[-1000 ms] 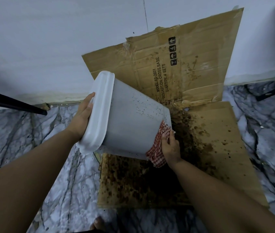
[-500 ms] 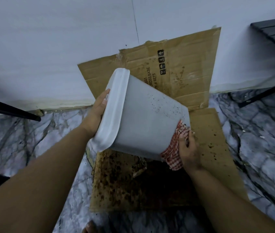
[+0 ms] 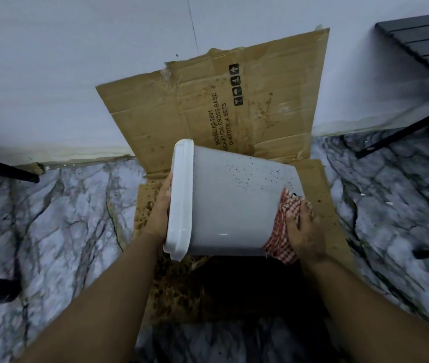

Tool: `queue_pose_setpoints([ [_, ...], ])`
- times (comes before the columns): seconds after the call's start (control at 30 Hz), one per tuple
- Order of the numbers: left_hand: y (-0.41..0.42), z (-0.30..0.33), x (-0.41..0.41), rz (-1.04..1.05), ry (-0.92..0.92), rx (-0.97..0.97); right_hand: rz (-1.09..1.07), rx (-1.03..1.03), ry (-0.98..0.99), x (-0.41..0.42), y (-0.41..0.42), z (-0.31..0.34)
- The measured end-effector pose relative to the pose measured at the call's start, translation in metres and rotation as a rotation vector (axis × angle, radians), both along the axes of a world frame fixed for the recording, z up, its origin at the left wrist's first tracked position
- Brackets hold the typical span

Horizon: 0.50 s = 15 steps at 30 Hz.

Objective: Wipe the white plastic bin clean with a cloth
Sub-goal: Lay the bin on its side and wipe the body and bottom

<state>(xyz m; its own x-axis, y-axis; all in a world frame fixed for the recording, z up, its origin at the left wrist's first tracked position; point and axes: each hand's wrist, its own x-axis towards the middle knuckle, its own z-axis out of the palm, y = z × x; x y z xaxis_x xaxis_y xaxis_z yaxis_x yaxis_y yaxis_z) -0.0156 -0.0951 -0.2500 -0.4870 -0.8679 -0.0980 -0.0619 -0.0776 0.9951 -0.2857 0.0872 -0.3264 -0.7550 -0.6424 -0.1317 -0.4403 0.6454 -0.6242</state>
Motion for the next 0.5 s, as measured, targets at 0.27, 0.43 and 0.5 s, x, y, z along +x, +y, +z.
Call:
queue_pose_setpoints([
  [0.27,-0.008,-0.024,0.009,0.007,0.01,0.042,0.211,0.14,0.252,0.043,-0.027,0.013],
  [0.43,-0.013,-0.036,0.017,0.078,0.059,0.192,0.493,0.049,0.235,0.114,-0.078,0.044],
  [0.5,-0.013,-0.038,0.021,0.14,0.076,0.328,0.554,0.072,0.245,0.132,-0.091,0.047],
])
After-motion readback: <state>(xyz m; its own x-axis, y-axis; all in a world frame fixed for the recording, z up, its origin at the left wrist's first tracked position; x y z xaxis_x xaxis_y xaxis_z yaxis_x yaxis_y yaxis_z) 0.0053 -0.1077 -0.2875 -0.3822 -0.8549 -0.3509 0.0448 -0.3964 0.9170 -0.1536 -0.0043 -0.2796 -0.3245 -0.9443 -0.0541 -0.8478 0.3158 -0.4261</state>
